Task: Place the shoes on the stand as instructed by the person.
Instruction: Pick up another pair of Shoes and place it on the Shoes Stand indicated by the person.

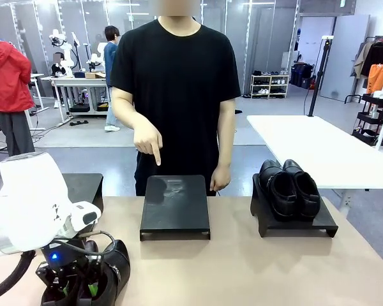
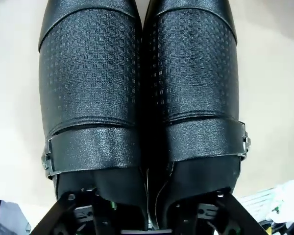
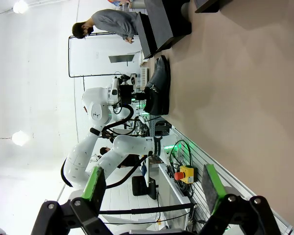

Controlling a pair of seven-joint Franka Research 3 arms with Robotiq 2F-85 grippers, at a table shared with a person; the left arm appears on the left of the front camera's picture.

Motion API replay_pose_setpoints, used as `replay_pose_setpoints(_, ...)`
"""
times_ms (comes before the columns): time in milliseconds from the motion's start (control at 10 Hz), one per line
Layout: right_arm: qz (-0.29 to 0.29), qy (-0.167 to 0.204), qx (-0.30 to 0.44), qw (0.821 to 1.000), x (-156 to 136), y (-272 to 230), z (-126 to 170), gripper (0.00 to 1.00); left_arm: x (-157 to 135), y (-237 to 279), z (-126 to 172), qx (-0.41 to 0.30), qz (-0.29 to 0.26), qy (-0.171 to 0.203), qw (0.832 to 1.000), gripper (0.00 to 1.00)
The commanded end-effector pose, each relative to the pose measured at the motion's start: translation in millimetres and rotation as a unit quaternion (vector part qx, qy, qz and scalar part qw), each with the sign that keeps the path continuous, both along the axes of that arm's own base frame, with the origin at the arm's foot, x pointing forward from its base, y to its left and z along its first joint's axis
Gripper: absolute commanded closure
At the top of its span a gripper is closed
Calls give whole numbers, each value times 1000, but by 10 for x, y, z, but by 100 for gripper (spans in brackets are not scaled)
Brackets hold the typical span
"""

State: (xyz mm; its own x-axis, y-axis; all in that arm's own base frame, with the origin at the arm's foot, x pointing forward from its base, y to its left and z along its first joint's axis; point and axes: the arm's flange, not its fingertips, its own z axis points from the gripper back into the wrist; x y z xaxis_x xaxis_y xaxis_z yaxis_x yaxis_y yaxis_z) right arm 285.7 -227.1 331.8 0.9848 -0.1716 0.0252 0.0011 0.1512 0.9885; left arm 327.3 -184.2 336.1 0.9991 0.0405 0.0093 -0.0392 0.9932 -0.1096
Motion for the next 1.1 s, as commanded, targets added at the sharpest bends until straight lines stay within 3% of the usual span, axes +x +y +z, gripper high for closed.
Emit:
replay_pose_setpoints(0,2,0,-9,1000,-41,25,4,0,-144,63,-93,5,12,-13,1000,100)
replay_pose_setpoints(400,2,0,-9,1000,-41,25,4,0,-172,76,26,2,4,-23,1000,100)
replay_pose_setpoints(800,2,0,-9,1000,-41,25,4,0,-106,202,591,-30,-9,-30,999,100)
replay_pose_setpoints(1000,2,0,-9,1000,-41,25,4,0,-101,256,969,-30,-30,-56,998,100)
